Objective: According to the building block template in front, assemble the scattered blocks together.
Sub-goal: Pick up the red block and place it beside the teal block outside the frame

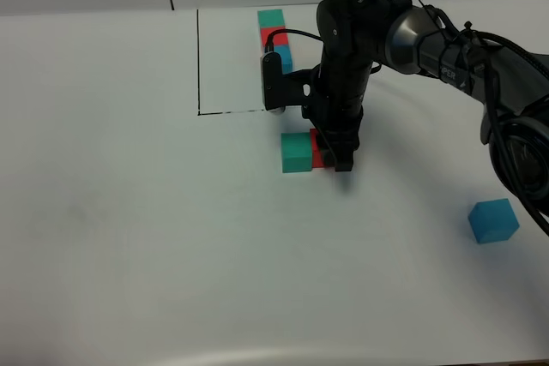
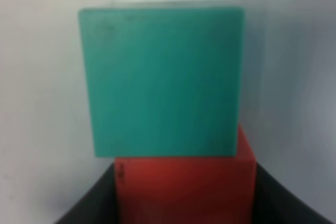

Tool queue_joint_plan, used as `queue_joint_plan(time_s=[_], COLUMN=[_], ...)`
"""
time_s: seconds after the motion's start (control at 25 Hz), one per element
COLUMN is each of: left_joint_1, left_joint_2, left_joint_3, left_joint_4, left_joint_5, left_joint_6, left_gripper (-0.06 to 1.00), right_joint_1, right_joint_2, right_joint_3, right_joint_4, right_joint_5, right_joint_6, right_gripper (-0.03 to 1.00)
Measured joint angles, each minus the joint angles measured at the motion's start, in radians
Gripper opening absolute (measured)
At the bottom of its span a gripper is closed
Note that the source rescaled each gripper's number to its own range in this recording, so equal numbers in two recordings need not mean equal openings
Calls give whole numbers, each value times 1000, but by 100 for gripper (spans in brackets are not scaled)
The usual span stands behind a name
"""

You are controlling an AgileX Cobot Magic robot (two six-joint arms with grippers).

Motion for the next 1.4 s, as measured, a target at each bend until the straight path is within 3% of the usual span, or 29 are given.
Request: queue_joint_plan(time_s=[0.88,0.96,1.08,1.2,1.28,1.4], left_joint_1=[0,0,0,0,0,0], left_joint_2=[0,0,0,0,0,0], left_joint_3=[0,0,0,0,0,0], left_joint_4=[0,0,0,0,0,0], left_joint_5=[0,0,0,0,0,0], left_joint_6=[0,0,0,0,0,0], left_gripper=[38,38,38,38,38,38], right_joint_1=[8,9,13,10,-1,-36], right_joint_2=[1,7,12,-12,-41,-118], right_joint_3=[0,0,0,0,5,67], right_joint_4=[3,-10,-31,-41,-53,-76], right_joint_5=[3,2,8,19,20,6], right_joint_6=[92,83,83,87,127,234], right_gripper=[4,17,51,77,85,89])
